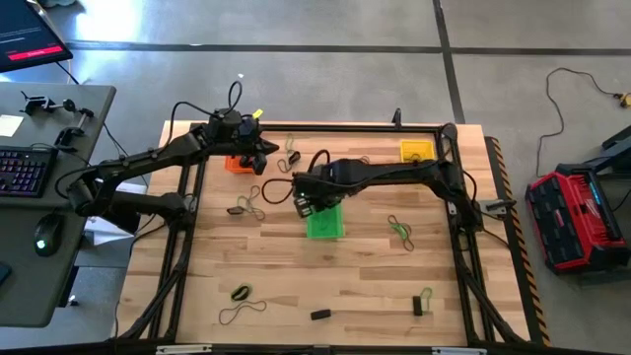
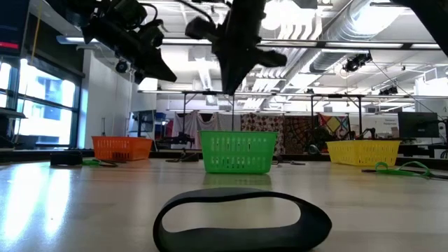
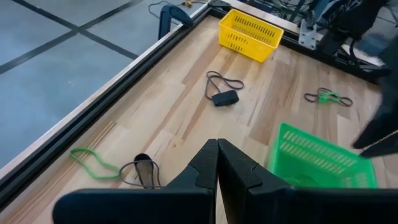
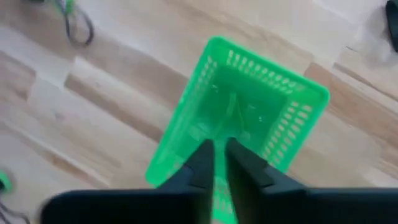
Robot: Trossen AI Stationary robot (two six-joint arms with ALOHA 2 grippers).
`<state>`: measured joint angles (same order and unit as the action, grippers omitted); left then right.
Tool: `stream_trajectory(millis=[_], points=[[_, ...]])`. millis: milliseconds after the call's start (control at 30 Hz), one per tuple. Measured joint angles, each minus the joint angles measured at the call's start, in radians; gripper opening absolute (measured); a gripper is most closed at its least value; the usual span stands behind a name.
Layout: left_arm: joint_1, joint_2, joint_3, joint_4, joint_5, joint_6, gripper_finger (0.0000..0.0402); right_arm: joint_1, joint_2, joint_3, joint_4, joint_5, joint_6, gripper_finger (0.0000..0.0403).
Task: Sort rubber bands into baskets
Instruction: Put the purple rubber band into the yellow bin
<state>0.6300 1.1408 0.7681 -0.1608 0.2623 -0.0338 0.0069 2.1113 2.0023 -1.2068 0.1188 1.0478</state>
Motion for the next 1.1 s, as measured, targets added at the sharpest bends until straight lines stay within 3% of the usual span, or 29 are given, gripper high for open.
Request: stream_trajectory(millis=[267,567,667,933,1100], points=[[0.0,0.0,0.0,-0.003,0.059,0.012,0.0,0.068,-0.003,0.008,-0.06,-0.091,-0.089,0.0002],[-0.004,0.0,0.0,-0.019,0.133,0.031,0.0,0.164,-0.107,-0.031,-0.106,-0.058,-0.163,0.0],[-0.014,0.0,0.0,-0.031,0.136,0.056,0.0,0.179,-0.207,-0.15,-0.064,-0.05,-0.167,0.0],[-0.054,0.0,0.0,-0.046,0.136,0.072,0.0,0.184,-0.646,-0.748,0.312,-0.067,-0.158,0.0],[-0.111,0.0,0.0,-0.08,0.11,0.071,0.0,0.184,-0.894,-0.999,0.356,-0.067,-0.179,0.0]])
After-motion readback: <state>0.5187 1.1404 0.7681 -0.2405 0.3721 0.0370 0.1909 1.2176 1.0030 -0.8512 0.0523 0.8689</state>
